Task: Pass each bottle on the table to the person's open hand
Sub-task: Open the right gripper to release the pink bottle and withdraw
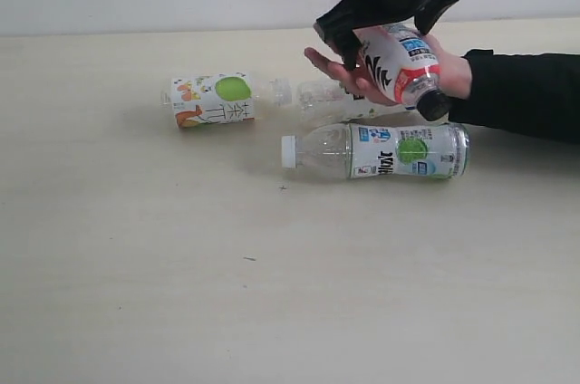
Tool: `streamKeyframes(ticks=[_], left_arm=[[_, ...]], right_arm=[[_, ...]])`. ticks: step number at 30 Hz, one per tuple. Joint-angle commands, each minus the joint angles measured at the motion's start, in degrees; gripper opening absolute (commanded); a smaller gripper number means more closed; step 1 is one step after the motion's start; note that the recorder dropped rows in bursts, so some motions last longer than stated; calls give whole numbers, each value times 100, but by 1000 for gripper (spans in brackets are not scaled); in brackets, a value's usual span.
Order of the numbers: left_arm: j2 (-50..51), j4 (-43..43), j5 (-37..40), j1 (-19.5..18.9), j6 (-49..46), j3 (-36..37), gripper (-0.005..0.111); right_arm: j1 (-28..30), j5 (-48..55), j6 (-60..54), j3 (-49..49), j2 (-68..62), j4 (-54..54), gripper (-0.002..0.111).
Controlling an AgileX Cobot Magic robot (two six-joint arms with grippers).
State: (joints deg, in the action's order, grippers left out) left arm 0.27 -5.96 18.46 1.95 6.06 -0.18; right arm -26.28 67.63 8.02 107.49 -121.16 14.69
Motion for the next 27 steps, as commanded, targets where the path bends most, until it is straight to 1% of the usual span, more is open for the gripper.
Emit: streamKeyframes(ticks=[1,8,10,11,13,15,17,19,20,24,27], left_arm=[[-27,20,-19,-9,37,18,2],[-27,20,-19,-9,14,18,2],[-27,20,-19,-9,35,18,2],[-27,20,-19,-9,35,18,2],[-27,20,-19,-9,35,18,2],[-27,20,-19,-9,35,18,2],[-27,20,-19,-9,22,18,2],[-27,20,-19,-9,22,18,2],[-27,20,-19,-9,22,18,2],[-27,20,-19,-9,37,18,2],[-27,20,-19,-9,37,18,2]], right_arm=[[31,-191,113,44,366,33,95],[31,15,315,44,942,39,94],[31,133,315,15,1153,38,90],[31,144,315,-43,1286,38,85],[31,27,334,-209,1602,27,68],[31,-138,429,-461,1927,53,47],[31,-345,516,-833,2341,53,24],[31,-506,526,-1238,2750,53,5],[31,-568,526,-1444,2987,53,0],[31,-717,526,-2236,4000,63,0],[31,-1011,511,-3048,4844,14,0]])
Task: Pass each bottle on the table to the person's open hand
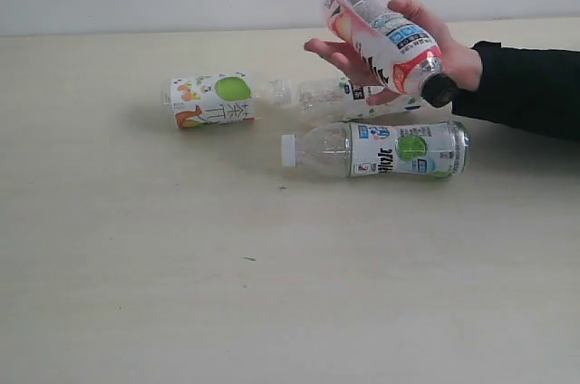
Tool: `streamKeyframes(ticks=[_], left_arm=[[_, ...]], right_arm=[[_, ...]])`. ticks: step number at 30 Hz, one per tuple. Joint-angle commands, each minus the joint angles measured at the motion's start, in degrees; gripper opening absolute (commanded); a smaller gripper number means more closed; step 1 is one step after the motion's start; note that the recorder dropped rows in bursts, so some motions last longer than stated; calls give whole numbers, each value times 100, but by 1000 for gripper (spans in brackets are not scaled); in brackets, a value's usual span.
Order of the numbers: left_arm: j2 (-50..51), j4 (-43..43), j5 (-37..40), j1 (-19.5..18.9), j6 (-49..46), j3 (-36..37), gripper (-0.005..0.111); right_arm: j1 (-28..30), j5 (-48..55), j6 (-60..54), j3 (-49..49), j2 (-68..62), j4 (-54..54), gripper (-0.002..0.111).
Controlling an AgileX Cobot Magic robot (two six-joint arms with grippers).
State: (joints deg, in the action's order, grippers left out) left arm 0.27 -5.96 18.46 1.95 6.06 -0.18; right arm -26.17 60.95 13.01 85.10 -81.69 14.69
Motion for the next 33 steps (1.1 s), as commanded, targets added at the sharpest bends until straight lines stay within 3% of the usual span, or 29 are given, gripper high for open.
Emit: streamKeyframes(ticks=[1,10,19,24,28,33], left_arm=[[-27,20,-19,-9,37,18,2],[-27,20,-19,-9,37,18,2],[-27,20,-19,-9,13,18,2],[-27,20,-19,-9,37,18,2],[-27,20,-19,-9,18,18,2],[-27,20,-19,-9,35,18,2]], right_arm=[[20,-472,-6,-1103,1273,14,0],[20,-1175,-264,-3260,4233,70,0],[20,-836,-280,-4251,6652,176,0],[20,-1027,-268,-4891,6884,928,0],[20,-2343,1108,-5676,6884,941,0],[20,-2516,1316,-6273,7434,944,0]])
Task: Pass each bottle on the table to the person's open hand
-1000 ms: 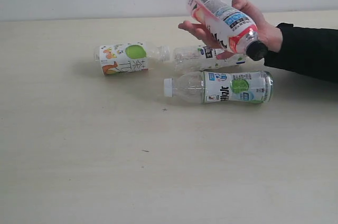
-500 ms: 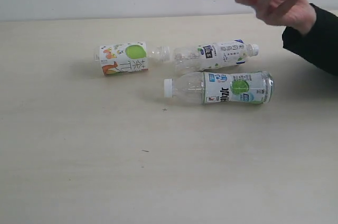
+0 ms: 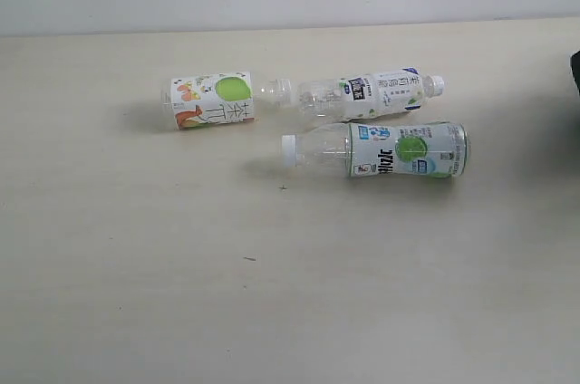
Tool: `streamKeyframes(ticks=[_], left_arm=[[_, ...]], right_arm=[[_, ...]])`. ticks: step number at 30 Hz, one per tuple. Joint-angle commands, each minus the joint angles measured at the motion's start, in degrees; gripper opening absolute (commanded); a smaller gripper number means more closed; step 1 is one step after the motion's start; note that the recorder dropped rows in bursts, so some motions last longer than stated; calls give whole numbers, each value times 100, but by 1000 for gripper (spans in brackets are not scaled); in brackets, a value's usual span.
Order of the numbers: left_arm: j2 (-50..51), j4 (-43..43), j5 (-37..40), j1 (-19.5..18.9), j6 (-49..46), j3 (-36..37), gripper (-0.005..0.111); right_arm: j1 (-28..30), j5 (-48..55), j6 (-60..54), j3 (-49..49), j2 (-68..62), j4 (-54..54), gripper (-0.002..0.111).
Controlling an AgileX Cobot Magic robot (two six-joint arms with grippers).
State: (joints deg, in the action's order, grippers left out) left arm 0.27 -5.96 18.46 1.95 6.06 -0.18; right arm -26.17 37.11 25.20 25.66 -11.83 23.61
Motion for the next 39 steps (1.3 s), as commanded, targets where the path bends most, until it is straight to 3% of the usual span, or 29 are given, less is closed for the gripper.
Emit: streamKeyframes(ticks=[1,23,27,33,39], left_arm=[[-27,20,-19,-9,25,18,2],[-27,-67,-19,-9,34,18,2],[-27,-67,-19,-9,22,18,2],[-27,-67,-19,-9,33,18,2],[-27,-67,-19,-9,23,18,2]], right_arm=[[20,-174,97,-460,795,32,0],[20,-253,304,-550,1183,165,0],[20,-573,314,-937,1183,192,0],[20,-695,331,-1155,1183,141,10],[20,-695,331,-1155,1183,141,10]])
